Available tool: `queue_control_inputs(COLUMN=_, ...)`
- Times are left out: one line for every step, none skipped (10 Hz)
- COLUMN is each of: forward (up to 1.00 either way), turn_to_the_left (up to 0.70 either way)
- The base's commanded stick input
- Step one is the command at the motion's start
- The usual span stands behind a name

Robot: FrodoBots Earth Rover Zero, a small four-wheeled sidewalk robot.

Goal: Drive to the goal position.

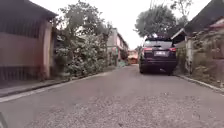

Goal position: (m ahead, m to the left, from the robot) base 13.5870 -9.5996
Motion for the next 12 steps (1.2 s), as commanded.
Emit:
queue_control_inputs(forward=0.70, turn_to_the_left=0.08)
queue_control_inputs(forward=0.70, turn_to_the_left=0.09)
queue_control_inputs(forward=0.70, turn_to_the_left=0.09)
queue_control_inputs(forward=0.73, turn_to_the_left=0.09)
queue_control_inputs(forward=0.85, turn_to_the_left=0.09)
queue_control_inputs(forward=0.85, turn_to_the_left=0.03)
queue_control_inputs(forward=0.85, turn_to_the_left=-0.18)
queue_control_inputs(forward=0.85, turn_to_the_left=-0.25)
queue_control_inputs(forward=0.85, turn_to_the_left=-0.25)
queue_control_inputs(forward=0.85, turn_to_the_left=0.01)
queue_control_inputs(forward=0.85, turn_to_the_left=0.09)
queue_control_inputs(forward=0.85, turn_to_the_left=0.09)
